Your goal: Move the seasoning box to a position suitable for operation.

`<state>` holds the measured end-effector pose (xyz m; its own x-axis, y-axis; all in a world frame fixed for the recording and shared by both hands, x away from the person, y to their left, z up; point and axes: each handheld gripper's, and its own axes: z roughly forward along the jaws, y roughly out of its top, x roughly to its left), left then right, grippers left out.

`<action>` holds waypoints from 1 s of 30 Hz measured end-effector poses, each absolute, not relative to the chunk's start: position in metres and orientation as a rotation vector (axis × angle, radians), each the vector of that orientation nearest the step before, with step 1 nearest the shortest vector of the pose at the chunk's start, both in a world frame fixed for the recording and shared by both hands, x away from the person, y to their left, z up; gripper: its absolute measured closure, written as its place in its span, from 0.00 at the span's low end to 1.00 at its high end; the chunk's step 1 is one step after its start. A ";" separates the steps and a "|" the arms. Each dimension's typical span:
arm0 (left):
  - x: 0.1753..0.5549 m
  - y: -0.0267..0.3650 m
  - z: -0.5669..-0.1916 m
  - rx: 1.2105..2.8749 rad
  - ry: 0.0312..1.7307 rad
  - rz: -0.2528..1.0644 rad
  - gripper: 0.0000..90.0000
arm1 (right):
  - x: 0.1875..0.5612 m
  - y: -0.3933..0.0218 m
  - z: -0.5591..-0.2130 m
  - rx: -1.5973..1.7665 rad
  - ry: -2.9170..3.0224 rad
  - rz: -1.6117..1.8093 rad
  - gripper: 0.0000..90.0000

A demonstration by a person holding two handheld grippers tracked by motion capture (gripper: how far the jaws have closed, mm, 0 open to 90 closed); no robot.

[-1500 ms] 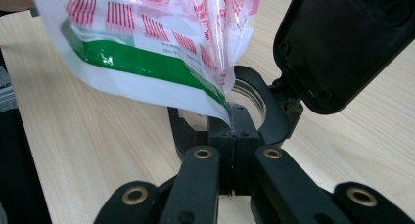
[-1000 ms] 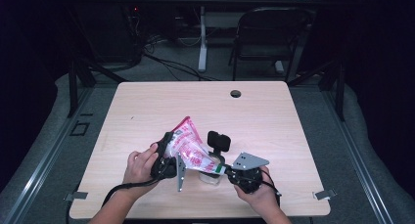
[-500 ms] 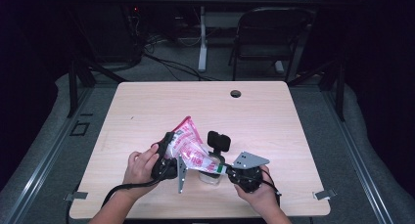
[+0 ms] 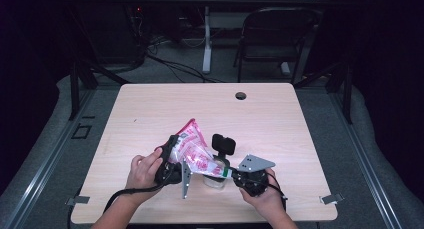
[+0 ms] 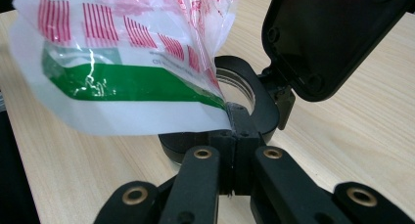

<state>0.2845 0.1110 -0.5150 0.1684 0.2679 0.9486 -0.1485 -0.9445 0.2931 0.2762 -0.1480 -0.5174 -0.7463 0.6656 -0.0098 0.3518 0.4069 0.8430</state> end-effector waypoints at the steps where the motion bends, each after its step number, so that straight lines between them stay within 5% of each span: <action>1: 0.285 0.111 -0.515 2.130 0.112 1.838 0.73 | 0.276 -0.148 -0.518 0.881 2.322 1.271 1.00; 30: 0.283 0.109 -0.511 2.109 0.093 1.853 0.73 | 0.277 -0.149 -0.518 0.887 2.323 1.263 1.00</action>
